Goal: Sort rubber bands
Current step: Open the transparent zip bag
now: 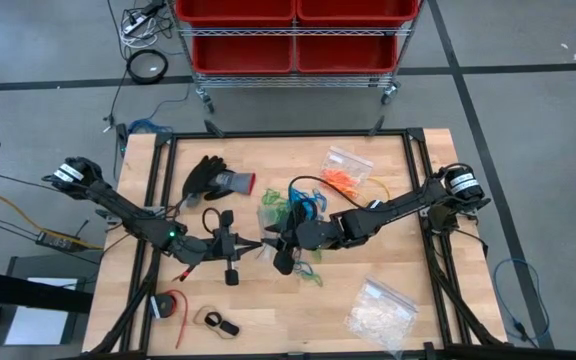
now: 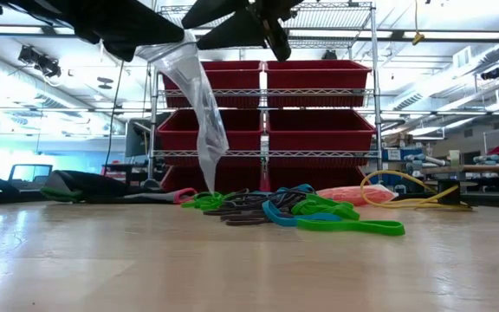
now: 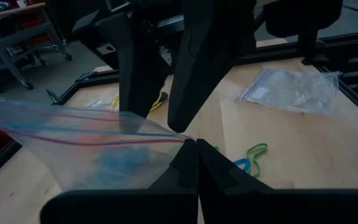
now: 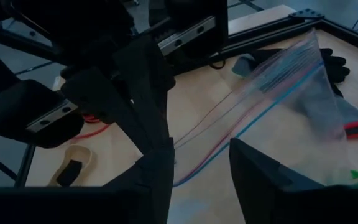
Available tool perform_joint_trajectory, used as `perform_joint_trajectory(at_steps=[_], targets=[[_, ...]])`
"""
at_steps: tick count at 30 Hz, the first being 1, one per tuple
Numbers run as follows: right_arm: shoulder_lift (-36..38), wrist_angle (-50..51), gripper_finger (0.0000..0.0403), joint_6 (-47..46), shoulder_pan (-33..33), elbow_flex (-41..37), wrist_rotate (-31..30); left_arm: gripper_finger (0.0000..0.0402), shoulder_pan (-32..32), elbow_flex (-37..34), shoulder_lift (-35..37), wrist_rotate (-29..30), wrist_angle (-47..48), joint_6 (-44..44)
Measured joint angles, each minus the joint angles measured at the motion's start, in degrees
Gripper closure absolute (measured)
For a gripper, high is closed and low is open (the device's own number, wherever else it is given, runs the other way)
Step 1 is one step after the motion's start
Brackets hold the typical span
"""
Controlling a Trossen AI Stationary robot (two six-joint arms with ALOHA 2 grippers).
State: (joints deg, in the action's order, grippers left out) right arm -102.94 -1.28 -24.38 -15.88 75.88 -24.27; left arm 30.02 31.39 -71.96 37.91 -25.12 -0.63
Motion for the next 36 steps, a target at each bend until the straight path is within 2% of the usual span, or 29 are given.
perform_joint_trajectory(at_steps=[5,13,15,25,36], targets=[[0.0,0.0,0.0292,0.0,0.2,0.0,0.0,0.0401,0.0,0.0,0.0,0.0,-0.6,0.4],[0.0,0.1,0.0390,1.1,0.3,0.0,0.0,0.0401,0.0,0.0,0.0,0.0,-0.8,0.4],[0.0,0.1,0.0398,1.5,0.3,0.0,0.0,0.0401,0.0,0.0,0.0,0.0,-0.8,0.4],[0.0,0.2,0.0376,1.0,0.3,0.0,-0.6,0.0401,0.0,0.0,0.0,0.0,-0.7,0.4],[0.0,0.1,0.0272,-1.1,0.3,0.0,-1.6,0.0402,0.0,0.0,0.0,0.0,-0.7,0.4]])
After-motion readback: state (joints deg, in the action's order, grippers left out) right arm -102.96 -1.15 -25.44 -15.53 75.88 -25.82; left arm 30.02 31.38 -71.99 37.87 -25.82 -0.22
